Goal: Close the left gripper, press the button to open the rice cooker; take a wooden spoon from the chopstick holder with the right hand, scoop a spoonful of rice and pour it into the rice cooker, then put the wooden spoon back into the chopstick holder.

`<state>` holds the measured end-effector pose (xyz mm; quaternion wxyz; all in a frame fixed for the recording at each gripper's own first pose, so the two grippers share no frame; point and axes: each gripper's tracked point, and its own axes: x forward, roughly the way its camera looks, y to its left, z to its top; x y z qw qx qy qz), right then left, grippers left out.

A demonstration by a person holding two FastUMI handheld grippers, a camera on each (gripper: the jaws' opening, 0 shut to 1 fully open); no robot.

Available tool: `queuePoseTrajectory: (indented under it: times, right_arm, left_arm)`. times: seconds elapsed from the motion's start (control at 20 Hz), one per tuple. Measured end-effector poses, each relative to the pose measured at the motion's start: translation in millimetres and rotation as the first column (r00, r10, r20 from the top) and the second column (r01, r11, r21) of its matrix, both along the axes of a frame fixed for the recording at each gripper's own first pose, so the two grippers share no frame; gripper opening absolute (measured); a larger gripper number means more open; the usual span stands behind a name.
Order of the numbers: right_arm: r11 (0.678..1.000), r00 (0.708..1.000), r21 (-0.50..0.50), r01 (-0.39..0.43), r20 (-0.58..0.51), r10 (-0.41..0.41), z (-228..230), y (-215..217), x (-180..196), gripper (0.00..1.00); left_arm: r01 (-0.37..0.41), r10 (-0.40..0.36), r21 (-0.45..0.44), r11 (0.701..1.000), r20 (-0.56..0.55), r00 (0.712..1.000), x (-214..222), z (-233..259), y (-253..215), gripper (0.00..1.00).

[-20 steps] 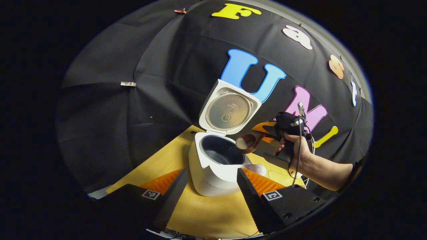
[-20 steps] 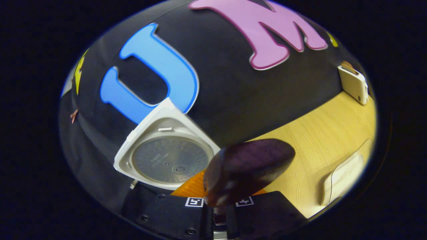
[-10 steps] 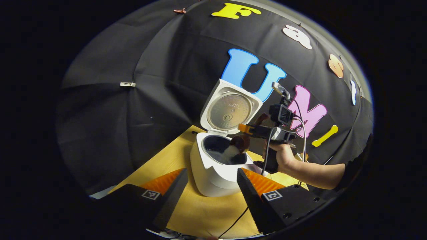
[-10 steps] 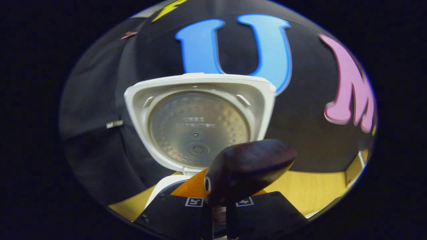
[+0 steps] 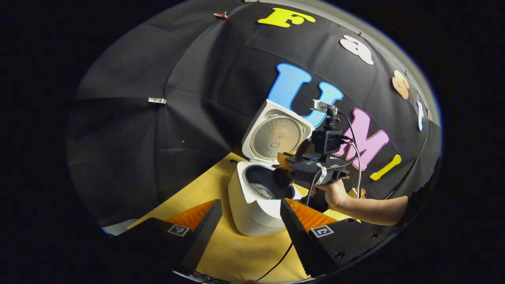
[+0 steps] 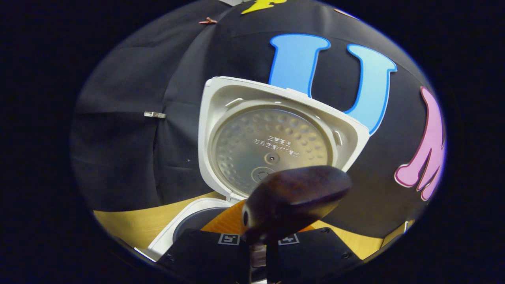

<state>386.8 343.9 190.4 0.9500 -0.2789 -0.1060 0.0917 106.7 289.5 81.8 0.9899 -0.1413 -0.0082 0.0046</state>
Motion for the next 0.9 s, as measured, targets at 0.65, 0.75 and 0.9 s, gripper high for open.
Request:
queuePoseTrajectory:
  times: [0.65, 0.75, 0.9]
  right_arm:
    - [0.863, 0.986, 0.504, -0.022, -0.131, 0.102, 68, -42, -48, 0.08]
    - [0.837, 0.988, 0.547, -0.035, -0.105, 0.11, 83, -56, -55, 0.08]
    - [0.832, 0.993, 0.553, -0.051, -0.061, 0.101, 102, -87, -74, 0.07]
  left_arm:
    - [0.017, -0.017, 0.011, 1.0, 0.043, 0.999, 8, 25, -20, 0.96]
    - [0.015, -0.016, 0.027, 1.0, 0.043, 0.999, 13, 29, -29, 0.95]
    - [0.013, -0.015, 0.053, 0.998, 0.04, 0.999, 19, 37, -48, 0.96]
